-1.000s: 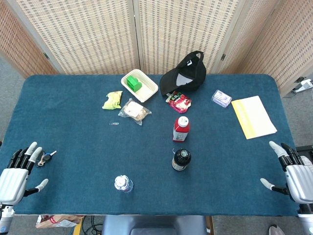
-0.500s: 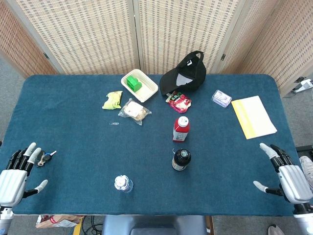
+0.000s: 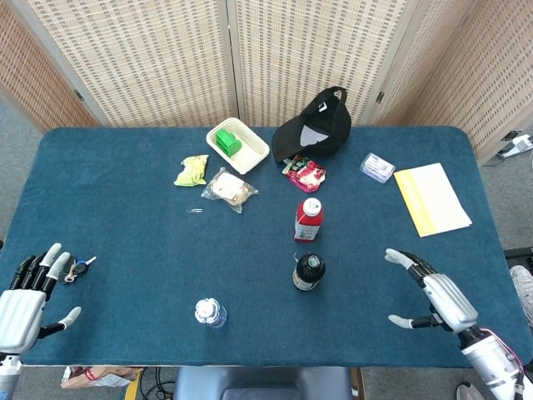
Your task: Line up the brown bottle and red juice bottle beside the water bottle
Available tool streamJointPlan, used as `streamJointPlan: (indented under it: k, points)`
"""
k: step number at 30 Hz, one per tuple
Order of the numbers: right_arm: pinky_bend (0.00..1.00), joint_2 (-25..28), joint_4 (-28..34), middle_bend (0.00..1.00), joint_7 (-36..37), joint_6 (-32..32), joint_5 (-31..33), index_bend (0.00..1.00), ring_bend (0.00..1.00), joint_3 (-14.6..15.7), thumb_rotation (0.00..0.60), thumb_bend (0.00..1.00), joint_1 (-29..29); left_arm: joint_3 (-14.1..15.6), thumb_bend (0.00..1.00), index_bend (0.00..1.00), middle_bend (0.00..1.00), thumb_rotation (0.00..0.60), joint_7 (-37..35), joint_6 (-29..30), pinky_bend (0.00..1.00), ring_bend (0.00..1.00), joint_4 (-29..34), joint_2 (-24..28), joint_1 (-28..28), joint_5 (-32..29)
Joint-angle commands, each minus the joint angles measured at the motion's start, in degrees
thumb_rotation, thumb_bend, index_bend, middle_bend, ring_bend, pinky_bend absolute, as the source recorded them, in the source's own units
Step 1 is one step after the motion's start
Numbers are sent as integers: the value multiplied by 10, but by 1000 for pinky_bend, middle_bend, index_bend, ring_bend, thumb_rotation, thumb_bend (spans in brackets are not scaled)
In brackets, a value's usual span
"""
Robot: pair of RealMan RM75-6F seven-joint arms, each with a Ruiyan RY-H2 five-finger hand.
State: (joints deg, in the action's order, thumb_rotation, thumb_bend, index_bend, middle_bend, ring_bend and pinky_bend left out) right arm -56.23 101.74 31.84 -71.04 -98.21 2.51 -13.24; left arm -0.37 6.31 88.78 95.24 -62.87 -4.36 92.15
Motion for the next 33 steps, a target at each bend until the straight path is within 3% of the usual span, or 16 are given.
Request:
streamJointPlan:
  k: [1, 19, 33]
  points:
    - [109, -22, -15, 160, 24, 24, 7, 81, 43, -5, 600, 61, -21, 0, 168, 13, 0, 600, 0, 0, 35, 36, 0, 1, 0, 0]
    - [109, -144, -95, 161, 111, 107, 45, 81, 42, -40, 600, 77, -122, -1, 168, 13, 0, 600, -1, 0, 35, 36, -1, 2, 1, -1]
    - [108, -225, -157, 161, 139, 150, 65, 81, 42, -45, 600, 77, -175, -1, 168, 13, 0, 600, -5, 12, 35, 35, 1, 15, 10, -4]
